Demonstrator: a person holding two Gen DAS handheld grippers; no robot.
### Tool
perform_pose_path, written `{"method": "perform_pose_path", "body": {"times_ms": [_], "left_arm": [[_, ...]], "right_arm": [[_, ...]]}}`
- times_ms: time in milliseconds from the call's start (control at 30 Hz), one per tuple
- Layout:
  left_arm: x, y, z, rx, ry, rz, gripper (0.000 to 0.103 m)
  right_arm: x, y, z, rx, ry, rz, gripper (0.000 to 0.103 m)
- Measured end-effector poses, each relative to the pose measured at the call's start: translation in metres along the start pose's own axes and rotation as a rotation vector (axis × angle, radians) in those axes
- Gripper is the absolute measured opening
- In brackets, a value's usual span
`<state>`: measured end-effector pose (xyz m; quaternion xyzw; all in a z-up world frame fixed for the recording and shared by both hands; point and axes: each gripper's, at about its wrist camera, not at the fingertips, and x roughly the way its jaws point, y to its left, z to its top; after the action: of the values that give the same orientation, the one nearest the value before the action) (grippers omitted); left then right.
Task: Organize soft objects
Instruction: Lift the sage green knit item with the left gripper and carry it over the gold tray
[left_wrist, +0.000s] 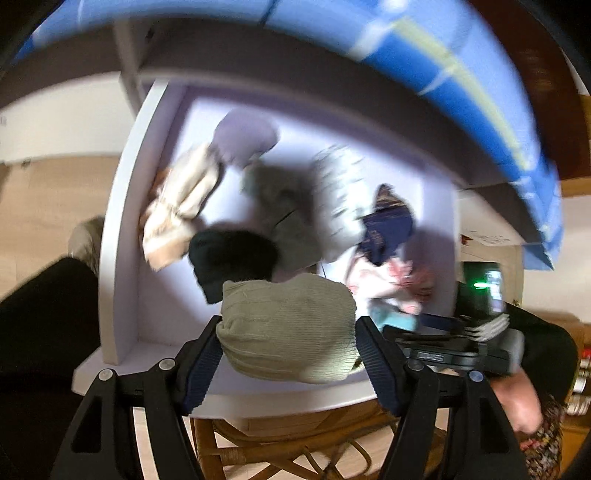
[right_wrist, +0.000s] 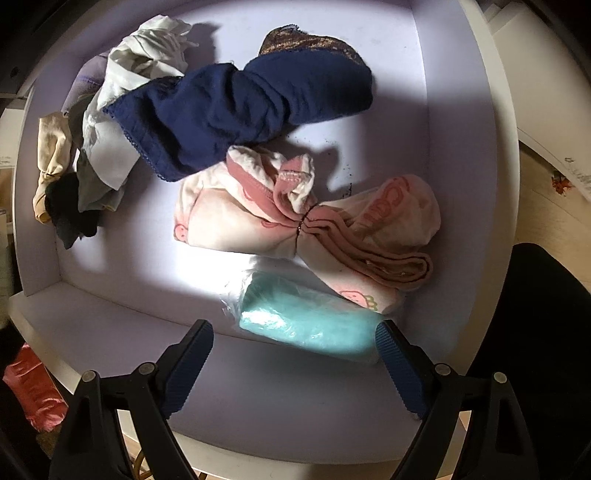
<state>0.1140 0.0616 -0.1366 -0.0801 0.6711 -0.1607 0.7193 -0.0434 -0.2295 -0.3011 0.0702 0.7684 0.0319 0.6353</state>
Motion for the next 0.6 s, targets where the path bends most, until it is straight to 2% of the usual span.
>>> {"method": "perform_pose_path", "body": {"times_ms": [400, 600], "left_arm": [[-0.102, -0.097, 0.027, 0.229, -0.142, -0.077, 0.072], [-0.142, -0.136, 0.055, 0.277, -0.204, -0.106, 0.072]], "right_arm": [[0.007, 0.003, 0.003, 0.005, 0.002, 0.023, 0.09], [0.006, -0.003, 0.003, 0.012, 0.002, 0.047, 0.09]]}}
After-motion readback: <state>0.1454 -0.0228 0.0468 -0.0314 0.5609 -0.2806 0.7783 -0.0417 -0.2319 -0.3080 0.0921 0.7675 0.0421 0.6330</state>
